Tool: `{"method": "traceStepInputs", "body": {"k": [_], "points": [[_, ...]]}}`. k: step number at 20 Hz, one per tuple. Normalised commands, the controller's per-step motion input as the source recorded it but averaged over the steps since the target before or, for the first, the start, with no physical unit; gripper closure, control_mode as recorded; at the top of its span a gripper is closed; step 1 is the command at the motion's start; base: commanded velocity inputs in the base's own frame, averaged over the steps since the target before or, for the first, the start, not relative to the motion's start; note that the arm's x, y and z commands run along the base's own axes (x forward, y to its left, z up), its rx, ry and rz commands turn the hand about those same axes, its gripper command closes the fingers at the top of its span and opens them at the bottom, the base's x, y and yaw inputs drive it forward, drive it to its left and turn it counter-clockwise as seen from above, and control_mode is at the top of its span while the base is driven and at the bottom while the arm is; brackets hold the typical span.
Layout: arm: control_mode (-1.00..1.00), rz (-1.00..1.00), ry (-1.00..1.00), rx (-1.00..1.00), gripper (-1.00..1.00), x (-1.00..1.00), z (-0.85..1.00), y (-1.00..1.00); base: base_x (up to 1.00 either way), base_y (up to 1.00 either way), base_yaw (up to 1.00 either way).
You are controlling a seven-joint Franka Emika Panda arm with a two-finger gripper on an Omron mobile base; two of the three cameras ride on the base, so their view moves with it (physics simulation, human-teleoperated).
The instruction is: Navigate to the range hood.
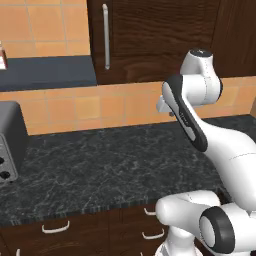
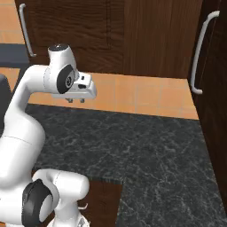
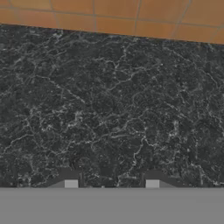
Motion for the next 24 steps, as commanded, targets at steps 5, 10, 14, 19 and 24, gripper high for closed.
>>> {"method": "traceStepInputs", "body": {"k": [5,10,14,19,24], "points": [[1.00,0.00,0.00,0.00,-1.00,0.00,0.00,0.00,-0.31,0.01,0.04],[1.00,0.00,0.00,0.00,-1.00,0.00,0.00,0.00,-0.20,0.48,0.47],[1.00,0.00,0.00,0.00,-1.00,0.00,0.00,0.00,-0.17,0.36,0.86],[1.00,0.00,0.00,0.00,-1.00,0.00,0.00,0.00,-0.19,0.00,1.00],[1.00,0.00,0.00,0.00,-1.00,0.00,0.00,0.00,-0.18,0.00,1.00]]}}
